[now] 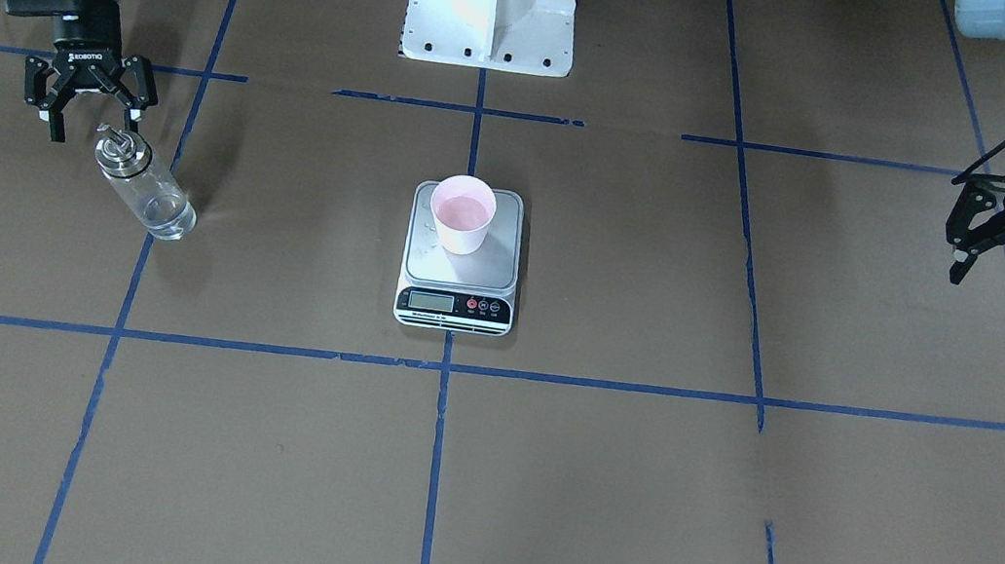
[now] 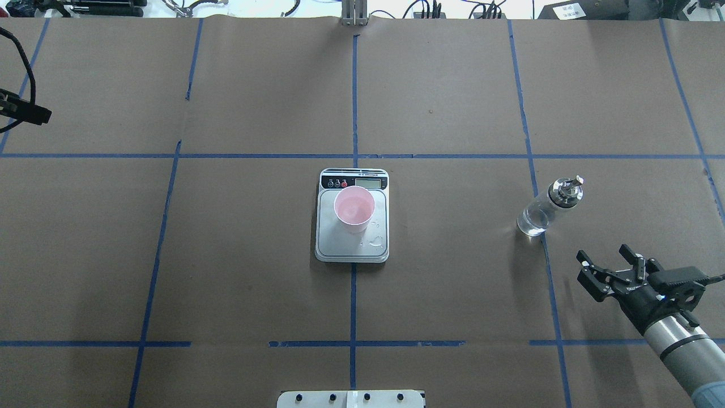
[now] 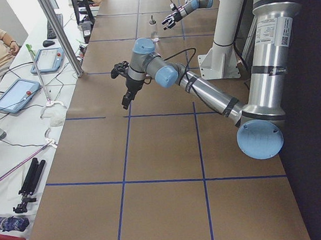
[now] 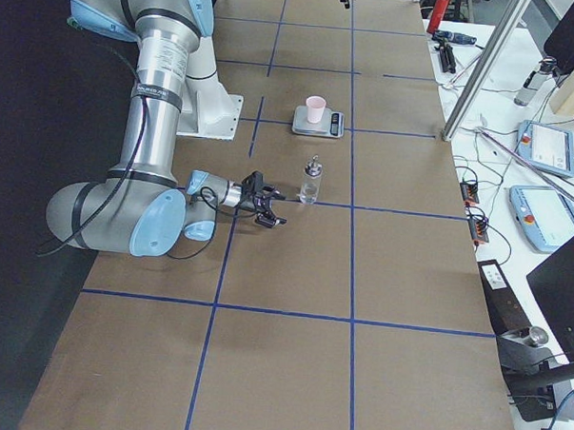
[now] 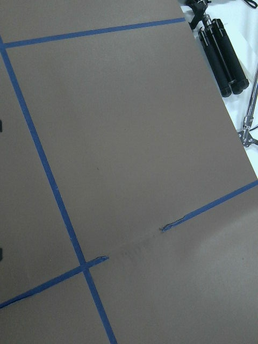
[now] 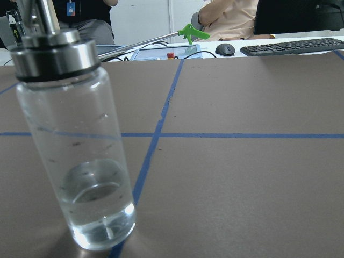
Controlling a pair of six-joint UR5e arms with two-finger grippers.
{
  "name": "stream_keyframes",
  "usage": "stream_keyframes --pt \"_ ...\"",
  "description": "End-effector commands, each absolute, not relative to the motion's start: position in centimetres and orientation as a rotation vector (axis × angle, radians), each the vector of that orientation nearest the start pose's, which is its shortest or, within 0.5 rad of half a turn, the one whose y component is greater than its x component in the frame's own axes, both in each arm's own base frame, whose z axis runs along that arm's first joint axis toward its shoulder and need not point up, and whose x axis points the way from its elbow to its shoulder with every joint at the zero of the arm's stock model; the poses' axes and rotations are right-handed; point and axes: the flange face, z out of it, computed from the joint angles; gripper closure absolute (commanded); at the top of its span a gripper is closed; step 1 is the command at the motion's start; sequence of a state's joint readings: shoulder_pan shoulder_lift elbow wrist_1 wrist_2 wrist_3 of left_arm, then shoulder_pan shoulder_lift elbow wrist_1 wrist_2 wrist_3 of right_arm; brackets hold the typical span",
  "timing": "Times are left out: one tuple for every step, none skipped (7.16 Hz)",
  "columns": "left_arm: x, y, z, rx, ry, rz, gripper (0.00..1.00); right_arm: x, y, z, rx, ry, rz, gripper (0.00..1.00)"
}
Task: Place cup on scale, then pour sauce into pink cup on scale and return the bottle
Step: 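Open the right gripper and pull it back from the bottle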
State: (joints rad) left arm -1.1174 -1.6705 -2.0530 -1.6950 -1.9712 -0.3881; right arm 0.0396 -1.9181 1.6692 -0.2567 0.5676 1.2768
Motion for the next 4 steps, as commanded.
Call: stream_keyframes --pt "13.8 -49.8 38.1 0.466 0.631 0.203 0.23 -29.5 -25.8 60.9 1.041 -0.78 0.265 0.0" --pt "13.8 -49.9 38.3 0.463 0.63 0.202 0.22 -27.8 -28.4 60.9 1.024 -0.755 0.258 0.0" --pt "13.8 -49.8 38.4 0.462 0.629 0.202 0.21 -26.6 -31.3 60.5 0.999 -0.754 0.25 0.0" --pt "13.8 -49.9 38.4 0.461 0.631 0.2 0.2 -25.1 -36.0 58.8 0.986 -0.778 0.236 0.0"
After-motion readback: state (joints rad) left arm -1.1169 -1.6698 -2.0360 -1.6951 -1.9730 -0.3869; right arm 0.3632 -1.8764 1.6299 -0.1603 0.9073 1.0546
